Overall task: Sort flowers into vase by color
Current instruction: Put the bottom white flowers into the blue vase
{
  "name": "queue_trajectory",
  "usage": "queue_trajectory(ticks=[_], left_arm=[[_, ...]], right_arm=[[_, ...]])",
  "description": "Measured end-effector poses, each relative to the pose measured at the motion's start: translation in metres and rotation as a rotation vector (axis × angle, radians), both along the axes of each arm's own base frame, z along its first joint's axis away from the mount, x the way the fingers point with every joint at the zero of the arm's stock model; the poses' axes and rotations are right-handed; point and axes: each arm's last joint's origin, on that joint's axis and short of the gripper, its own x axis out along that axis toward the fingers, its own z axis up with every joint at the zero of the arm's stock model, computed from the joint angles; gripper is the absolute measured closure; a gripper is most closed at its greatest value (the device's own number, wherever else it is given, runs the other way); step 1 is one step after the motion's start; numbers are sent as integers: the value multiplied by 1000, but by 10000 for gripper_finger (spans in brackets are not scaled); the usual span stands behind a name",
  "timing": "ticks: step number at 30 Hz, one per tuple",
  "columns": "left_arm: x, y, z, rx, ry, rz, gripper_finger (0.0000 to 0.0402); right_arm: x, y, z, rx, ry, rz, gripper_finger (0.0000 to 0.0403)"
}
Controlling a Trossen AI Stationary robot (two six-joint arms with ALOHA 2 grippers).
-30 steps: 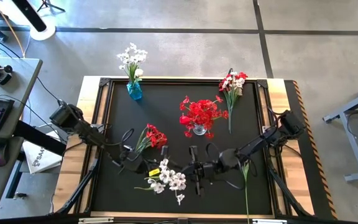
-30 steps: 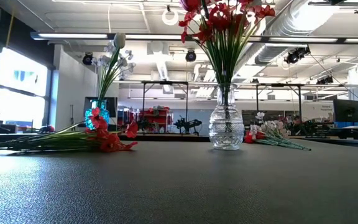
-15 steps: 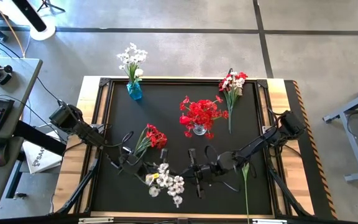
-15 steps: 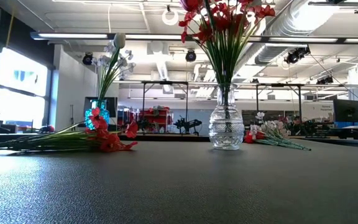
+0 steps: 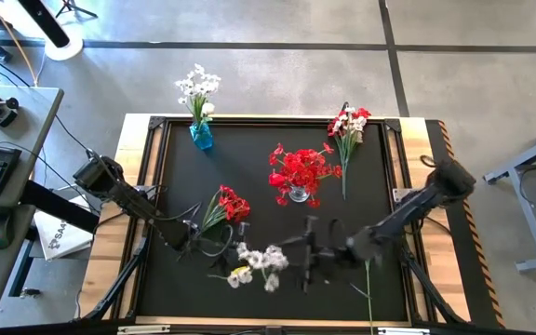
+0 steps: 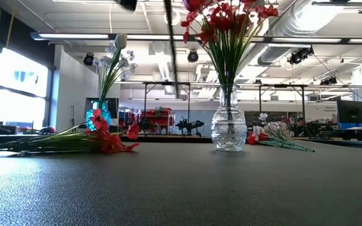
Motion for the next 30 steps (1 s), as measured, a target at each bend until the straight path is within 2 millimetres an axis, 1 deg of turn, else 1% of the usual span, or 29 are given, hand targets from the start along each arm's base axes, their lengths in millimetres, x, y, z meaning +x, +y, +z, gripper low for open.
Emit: queue_trajectory(ticks=[3,5,8,10,12,15,19,22,25,28,30], left_arm=[[-10,8,-7,44,45,122,398],[-22,19,-8,47,48,214,398],[-47,38,-5,43,5,359,398],[-68,54,1,35,-45,459,398],[-87,72,9,24,-105,564,398],[-113,101,24,53,-178,726,398],[-138,142,54,79,-263,888,398],[-157,170,70,103,-309,1021,398],[-175,192,78,103,-348,1131,399],[-186,208,78,48,-396,1122,399],[-189,219,73,19,-384,1122,399]], right_arm=[[-23,11,16,27,3,-75,191],[-34,19,19,60,38,-98,187],[-45,32,13,74,100,-88,190],[-47,39,4,92,138,-73,195],[-47,46,-7,100,168,-62,202],[-42,52,-23,98,199,-61,213],[-32,53,-39,96,214,-95,227],[-25,48,-42,110,207,-117,237],[-21,44,-42,112,205,-134,246],[-19,41,-42,104,204,-145,254],[-17,38,-42,98,204,-153,258]])
